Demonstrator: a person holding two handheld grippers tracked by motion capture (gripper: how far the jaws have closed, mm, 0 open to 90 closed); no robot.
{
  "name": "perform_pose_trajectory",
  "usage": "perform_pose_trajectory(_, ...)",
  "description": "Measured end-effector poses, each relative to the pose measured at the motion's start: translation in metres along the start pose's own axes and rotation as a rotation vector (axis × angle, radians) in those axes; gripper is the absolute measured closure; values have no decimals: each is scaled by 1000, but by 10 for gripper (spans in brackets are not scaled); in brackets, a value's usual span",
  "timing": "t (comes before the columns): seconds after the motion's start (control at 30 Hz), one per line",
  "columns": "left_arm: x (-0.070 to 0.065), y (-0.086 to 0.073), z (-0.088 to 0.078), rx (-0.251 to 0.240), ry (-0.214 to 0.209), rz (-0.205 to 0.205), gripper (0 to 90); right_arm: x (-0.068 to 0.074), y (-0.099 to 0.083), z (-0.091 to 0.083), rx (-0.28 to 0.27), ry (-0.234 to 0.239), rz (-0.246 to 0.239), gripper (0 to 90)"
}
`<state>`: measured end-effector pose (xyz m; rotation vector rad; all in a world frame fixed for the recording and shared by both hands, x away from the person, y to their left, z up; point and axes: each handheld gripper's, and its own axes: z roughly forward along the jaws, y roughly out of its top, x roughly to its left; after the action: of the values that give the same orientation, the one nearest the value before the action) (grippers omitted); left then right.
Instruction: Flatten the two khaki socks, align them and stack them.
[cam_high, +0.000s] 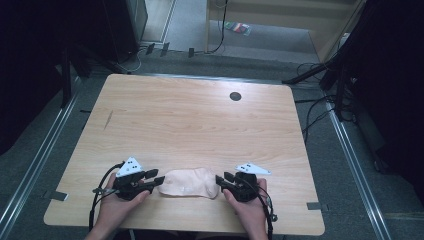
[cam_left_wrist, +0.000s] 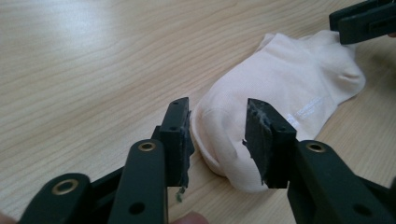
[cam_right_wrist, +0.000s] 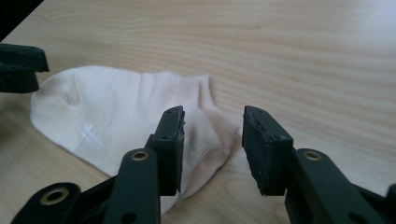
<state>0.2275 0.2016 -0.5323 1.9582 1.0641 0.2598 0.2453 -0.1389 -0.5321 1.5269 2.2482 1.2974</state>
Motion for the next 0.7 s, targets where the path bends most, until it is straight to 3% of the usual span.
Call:
perform_pose_trajectory(0.07,0,0,2,8,3,2,660,-1,-1,3,11,17,10,587)
perform_pose_trajectory(0.1,-1,-1,6,22,12,8,702,0,-2,8,34,33,31,670)
perform_pose_trajectory(0.13,-1,-1,6,22,12,8,738,0,-2,8,34,33,31,670)
perform_pose_trajectory(0.17,-2,-1,9,42,26,19,797,2,-2,9,32,32,30,785)
perform_pose_trajectory(0.27,-3,0,10,60,21,26,889,7,-1,5,15,31,0,851)
perform_pose_trajectory(0.47,-7,2,6,47,39,55,899,17,6,-2,-59,11,-104,860)
perform_pose_trajectory(0.7,-12,0,11,63,68,93,898,7,4,6,-36,-42,-80,861)
